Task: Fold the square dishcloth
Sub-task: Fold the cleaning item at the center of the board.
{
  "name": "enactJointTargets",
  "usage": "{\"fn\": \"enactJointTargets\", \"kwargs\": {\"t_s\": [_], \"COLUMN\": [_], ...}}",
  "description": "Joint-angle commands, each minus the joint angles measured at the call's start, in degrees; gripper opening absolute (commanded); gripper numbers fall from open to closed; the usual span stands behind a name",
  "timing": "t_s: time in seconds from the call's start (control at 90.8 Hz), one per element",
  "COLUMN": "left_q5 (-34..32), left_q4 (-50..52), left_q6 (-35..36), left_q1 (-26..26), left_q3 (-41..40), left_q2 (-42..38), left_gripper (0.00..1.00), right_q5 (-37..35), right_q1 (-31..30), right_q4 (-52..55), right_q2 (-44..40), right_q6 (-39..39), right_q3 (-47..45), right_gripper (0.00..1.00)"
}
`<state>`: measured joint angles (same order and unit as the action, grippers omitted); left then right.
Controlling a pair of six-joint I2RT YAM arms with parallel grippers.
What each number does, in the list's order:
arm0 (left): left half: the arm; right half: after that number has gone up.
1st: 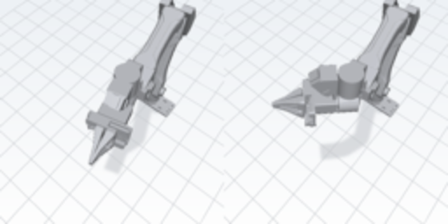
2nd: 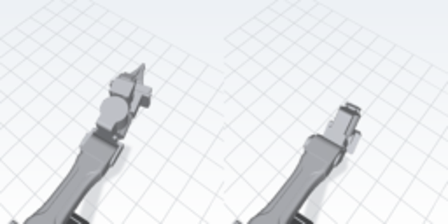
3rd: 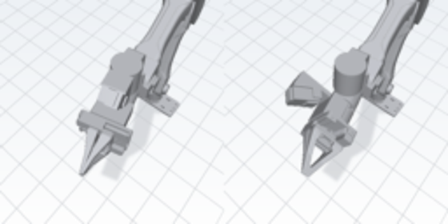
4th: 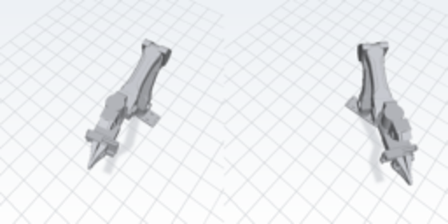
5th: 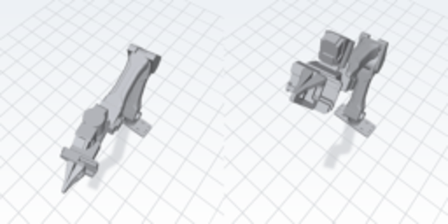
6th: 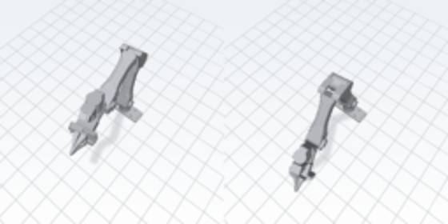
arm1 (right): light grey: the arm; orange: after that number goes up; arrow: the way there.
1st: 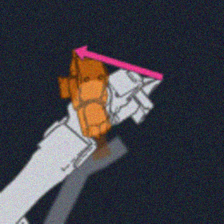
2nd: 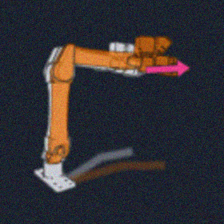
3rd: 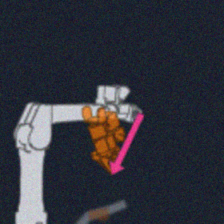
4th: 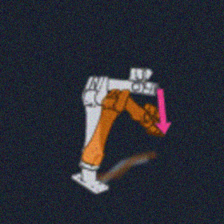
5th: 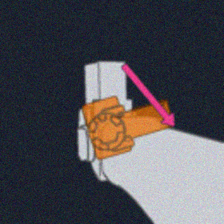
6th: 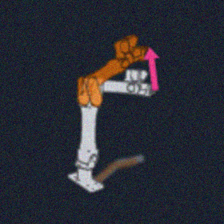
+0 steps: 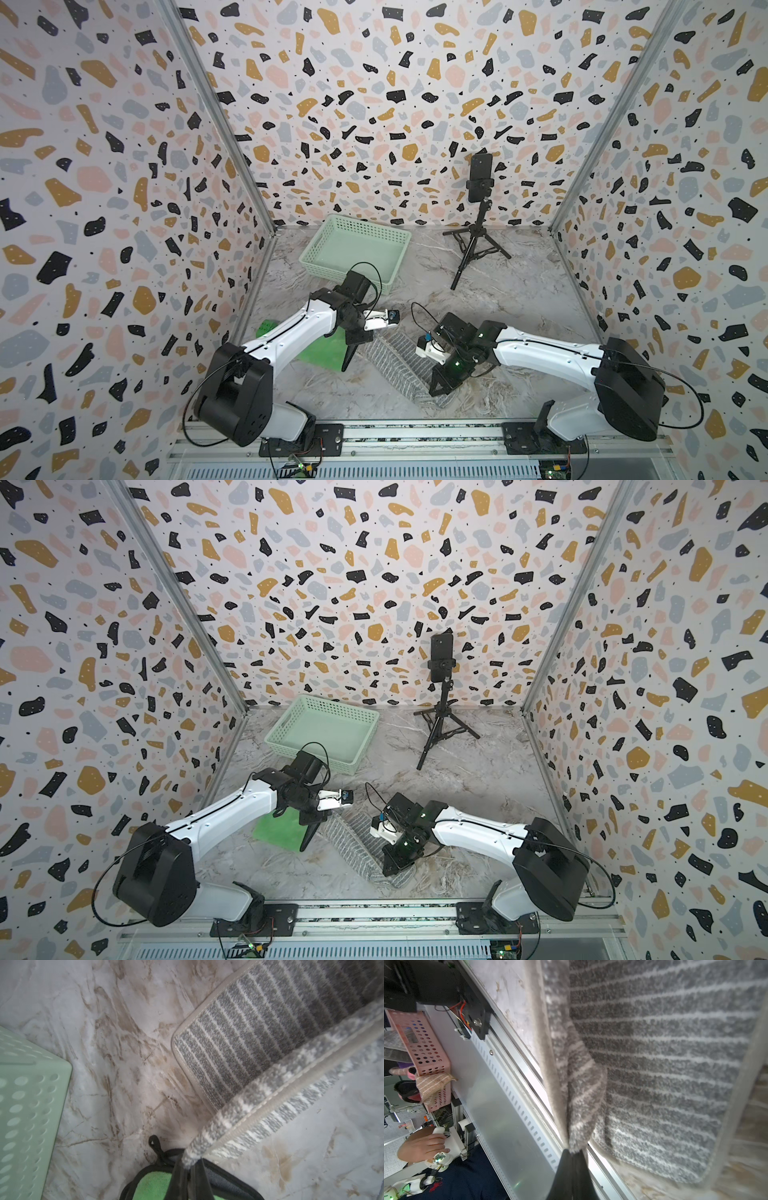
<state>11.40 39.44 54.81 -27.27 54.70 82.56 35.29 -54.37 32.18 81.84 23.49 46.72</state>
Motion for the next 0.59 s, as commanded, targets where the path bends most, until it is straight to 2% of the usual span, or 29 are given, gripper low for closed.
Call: {"fn": "enactJointTargets", "kwargs": {"t_s": [0.0, 0.198, 0.242, 0.308, 0.374, 0.418, 0.518, 0.584], "left_q5": [-2.0, -4.5, -5.8, -9.5, -11.8, -12.2, -12.0, -11.1], "left_q4": [-3.0, -9.8, -11.2, -14.4, -16.0, -15.9, -14.1, -11.7], "left_q6": [-1.6, -5.1, -5.6, -6.5, -7.7, -8.3, -7.6, -6.5], "left_q1": [-1.5, -4.5, -5.2, -6.0, -6.2, -6.3, -6.2, -6.3], "left_q3": [0.6, -1.4, -2.0, -3.0, -3.6, -3.8, -5.5, -6.6], "left_q2": [0.9, 0.9, 1.0, 1.0, 0.4, -0.8, -5.5, -8.1], "left_gripper": [0.04, 0.21, 0.25, 0.42, 0.58, 0.65, 0.73, 0.74], "right_q5": [0.6, 1.4, 1.2, 0.2, -1.6, -3.8, -12.4, -19.4], "right_q1": [0.2, 0.4, 0.7, 1.5, 3.1, 4.6, 6.8, 7.0], "right_q4": [-3.4, -8.1, -8.8, -8.9, -8.8, -8.3, -3.9, -0.5], "right_q2": [-4.4, -8.7, -9.1, -9.1, -9.0, -9.0, -9.4, -9.4], "right_q6": [3.8, 7.9, 8.5, 8.9, 9.6, 10.2, 9.5, 9.0], "right_q3": [-3.5, -8.4, -9.0, -9.5, -9.8, -10.0, -9.3, -8.4], "right_gripper": [0.0, 0.0, 0.05, 0.15, 0.14, 0.14, 0.13, 0.25]}}
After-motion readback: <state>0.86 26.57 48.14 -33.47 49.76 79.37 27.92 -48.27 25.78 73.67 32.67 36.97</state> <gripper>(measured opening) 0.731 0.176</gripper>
